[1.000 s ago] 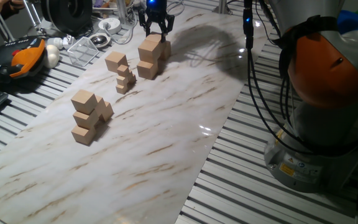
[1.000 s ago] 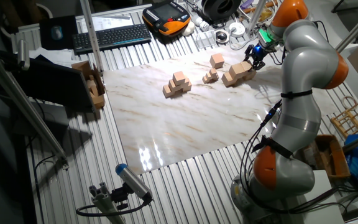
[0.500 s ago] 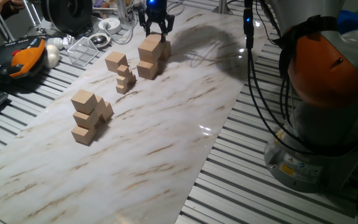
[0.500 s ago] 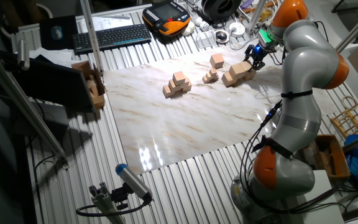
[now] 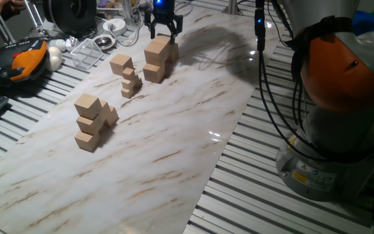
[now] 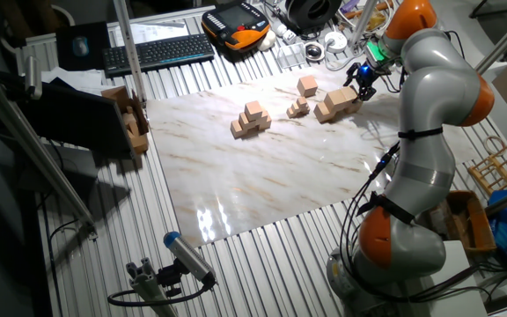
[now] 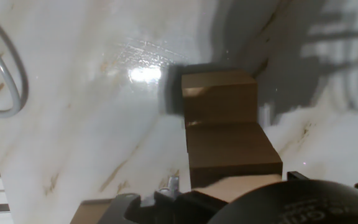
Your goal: Stack the blocks into a pyramid shape
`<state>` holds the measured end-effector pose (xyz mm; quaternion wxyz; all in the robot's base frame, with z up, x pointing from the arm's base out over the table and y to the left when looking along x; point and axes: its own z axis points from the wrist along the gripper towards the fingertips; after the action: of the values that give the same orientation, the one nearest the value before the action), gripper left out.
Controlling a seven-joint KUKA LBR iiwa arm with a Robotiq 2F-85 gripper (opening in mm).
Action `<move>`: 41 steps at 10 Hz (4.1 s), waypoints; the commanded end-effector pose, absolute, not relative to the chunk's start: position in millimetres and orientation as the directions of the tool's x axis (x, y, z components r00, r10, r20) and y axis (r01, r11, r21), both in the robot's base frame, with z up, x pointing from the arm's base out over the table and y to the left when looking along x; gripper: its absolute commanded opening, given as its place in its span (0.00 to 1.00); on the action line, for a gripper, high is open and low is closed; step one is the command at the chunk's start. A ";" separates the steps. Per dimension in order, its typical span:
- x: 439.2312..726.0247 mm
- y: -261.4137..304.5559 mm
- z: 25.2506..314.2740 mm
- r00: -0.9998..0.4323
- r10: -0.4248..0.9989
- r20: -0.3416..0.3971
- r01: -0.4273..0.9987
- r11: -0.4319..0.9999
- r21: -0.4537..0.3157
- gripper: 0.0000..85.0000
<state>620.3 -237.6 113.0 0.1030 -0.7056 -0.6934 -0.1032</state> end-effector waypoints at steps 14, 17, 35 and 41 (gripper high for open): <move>666.7 -207.3 169.4 0.057 0.982 0.180 0.998 -0.063 0.026 0.80; 677.3 -198.4 164.3 0.057 0.984 0.171 0.995 -0.070 0.067 0.80; 706.9 -196.9 137.9 -0.971 0.239 -0.020 0.236 0.967 0.100 0.60; 710.7 -200.4 137.2 -0.997 -0.052 -0.052 -0.054 0.997 0.048 0.00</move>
<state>710.7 -200.5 137.1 -0.0366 -0.4988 -0.8659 -0.0037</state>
